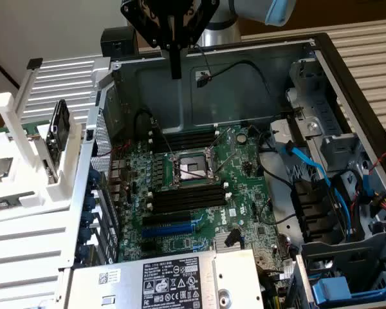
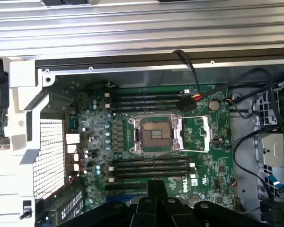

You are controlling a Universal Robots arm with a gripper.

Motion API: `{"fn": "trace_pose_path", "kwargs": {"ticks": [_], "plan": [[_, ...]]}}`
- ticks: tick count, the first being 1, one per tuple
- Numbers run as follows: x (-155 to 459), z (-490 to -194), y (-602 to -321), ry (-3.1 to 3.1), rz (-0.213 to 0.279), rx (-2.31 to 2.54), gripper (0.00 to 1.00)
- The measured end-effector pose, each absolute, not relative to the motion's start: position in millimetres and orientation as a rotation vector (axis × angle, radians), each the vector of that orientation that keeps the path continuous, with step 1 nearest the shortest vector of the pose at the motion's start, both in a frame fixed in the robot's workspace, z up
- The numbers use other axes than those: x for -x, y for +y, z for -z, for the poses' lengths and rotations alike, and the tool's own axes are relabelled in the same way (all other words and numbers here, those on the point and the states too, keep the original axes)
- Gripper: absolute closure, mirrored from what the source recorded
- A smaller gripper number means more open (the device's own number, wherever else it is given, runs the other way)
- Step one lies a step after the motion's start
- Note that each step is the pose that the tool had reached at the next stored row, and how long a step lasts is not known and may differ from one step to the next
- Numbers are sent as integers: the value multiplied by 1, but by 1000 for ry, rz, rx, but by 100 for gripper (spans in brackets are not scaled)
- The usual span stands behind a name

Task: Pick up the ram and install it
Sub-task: 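Reach for the ram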

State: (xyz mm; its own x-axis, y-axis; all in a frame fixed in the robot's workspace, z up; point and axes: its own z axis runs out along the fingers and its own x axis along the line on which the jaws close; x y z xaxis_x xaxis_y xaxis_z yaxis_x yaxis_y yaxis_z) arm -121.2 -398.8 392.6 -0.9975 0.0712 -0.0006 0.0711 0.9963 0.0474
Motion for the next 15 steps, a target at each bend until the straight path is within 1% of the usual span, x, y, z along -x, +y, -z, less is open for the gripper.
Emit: {"fn": "trace_pose_path", "kwargs": {"ticks": [15], "plan": [[123,-393,-399,3142,-74,-112,90]]}}
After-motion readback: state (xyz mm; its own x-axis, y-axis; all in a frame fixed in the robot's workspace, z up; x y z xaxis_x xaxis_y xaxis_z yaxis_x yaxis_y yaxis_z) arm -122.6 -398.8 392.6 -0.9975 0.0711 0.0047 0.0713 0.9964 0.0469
